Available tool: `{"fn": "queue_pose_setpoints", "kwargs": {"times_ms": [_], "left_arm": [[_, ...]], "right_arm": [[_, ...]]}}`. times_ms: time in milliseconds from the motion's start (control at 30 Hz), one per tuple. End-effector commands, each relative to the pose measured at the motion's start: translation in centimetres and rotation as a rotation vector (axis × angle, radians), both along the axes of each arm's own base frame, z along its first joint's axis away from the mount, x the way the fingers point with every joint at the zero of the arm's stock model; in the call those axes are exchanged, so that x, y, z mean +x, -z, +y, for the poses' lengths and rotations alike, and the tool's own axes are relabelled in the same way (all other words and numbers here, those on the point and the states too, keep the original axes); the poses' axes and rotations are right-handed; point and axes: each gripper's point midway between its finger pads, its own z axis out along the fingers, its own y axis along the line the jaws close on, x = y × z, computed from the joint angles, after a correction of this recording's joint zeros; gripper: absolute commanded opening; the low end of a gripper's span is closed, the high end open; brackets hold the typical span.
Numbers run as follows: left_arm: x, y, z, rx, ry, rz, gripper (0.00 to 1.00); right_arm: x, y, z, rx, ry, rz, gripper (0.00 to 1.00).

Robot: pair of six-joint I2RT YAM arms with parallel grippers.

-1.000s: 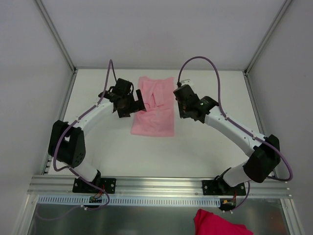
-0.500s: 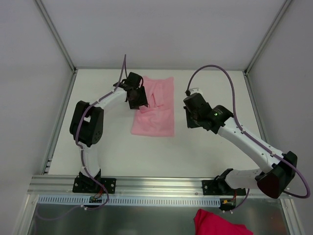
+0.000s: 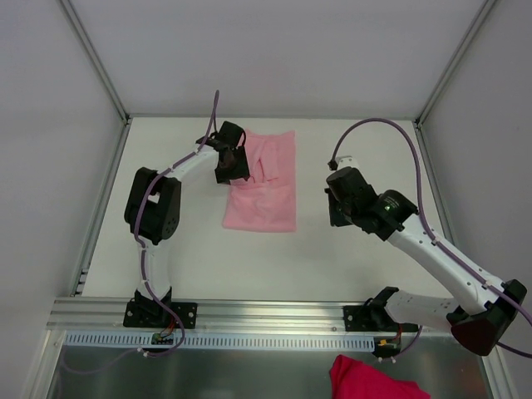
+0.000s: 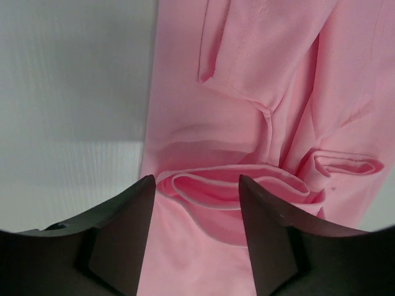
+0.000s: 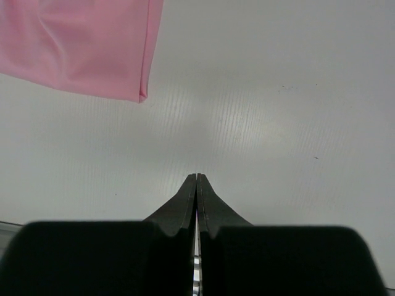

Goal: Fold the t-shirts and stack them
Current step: Fold the folded rectangular tshirt in 1/3 of the way

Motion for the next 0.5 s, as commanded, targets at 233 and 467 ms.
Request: {"fn": "queue_pose_setpoints", "kwargs": {"times_ms": [233, 467], "left_arm": [[-0.3, -2.6, 1.7, 0.059, -0.026, -0.047, 0.55], [-1.1, -2.4, 1.1, 0.017, -0.014, -0.035, 0.42]], "right_arm": [[-1.1, 1.0, -0.7, -0.001, 0.016, 0.022, 0.01], [-1.4, 1.4, -1.0, -0.004, 0.021, 0.028, 0.01]]}}
